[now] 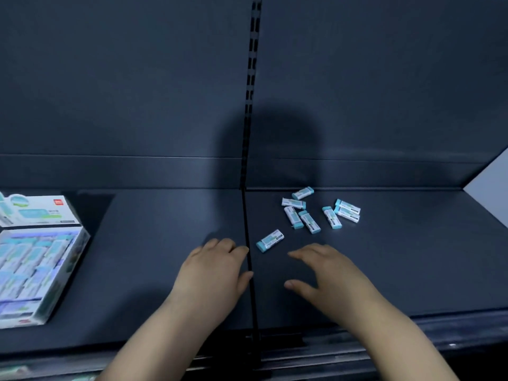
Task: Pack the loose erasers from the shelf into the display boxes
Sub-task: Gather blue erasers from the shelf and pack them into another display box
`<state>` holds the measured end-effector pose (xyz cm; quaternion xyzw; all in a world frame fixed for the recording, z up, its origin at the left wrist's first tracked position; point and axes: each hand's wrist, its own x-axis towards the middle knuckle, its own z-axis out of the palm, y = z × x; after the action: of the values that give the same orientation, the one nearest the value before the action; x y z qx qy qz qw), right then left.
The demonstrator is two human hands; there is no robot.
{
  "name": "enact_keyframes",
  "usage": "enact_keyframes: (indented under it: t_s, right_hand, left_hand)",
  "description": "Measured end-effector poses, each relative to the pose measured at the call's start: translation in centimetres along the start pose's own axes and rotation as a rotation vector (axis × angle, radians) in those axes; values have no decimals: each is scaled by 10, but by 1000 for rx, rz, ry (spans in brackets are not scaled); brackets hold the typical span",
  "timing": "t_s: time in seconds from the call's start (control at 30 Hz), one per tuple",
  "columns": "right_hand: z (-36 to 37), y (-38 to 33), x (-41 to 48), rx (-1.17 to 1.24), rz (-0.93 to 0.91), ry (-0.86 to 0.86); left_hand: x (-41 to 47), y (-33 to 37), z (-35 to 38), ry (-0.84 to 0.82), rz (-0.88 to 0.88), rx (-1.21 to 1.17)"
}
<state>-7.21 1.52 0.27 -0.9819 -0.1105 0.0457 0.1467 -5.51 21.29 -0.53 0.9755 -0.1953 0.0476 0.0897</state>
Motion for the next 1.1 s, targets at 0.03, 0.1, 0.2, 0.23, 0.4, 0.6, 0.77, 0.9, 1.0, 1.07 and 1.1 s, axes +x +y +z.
enact_keyframes:
  t_s: [0.03, 0.1, 0.2, 0.23, 0.4, 0.6, 0.77, 0.9, 1.0, 1.07, 1.1]
  right_hand:
    - [0, 1, 0, 4, 21, 11]
    - [4, 4, 0, 22, 58, 35]
    - [13, 5, 1, 42, 86, 39]
    - [16, 7, 1, 45, 87, 35]
    - [19, 21, 6, 81, 67, 46]
    - [0, 69, 4, 89, 3, 75]
    - [-32, 134, 1, 91, -16, 48]
    - [-48, 179, 8, 79, -50, 43]
    - [-54, 204, 18, 84, -86, 24]
    - [-55, 215, 26, 83, -111, -4]
    - [-55, 220, 31, 85, -124, -23]
  left_hand:
    - [2, -1, 2, -16, 0, -3]
    - [7, -3, 8, -77, 8, -2]
    - [13, -4, 15, -128, 30, -2]
    - [15, -5, 16, -127, 31, 1]
    - [23, 0, 25, -121, 13, -30]
    - [60, 33, 43, -150, -81, 19]
    - [90, 66, 53, -229, -238, 111]
    - [102, 104, 57, -229, -214, 132]
    - [104, 132, 58, -210, -117, 63]
    - [106, 139, 63, -184, -82, 3]
    - [107, 143, 66, -168, -74, -5]
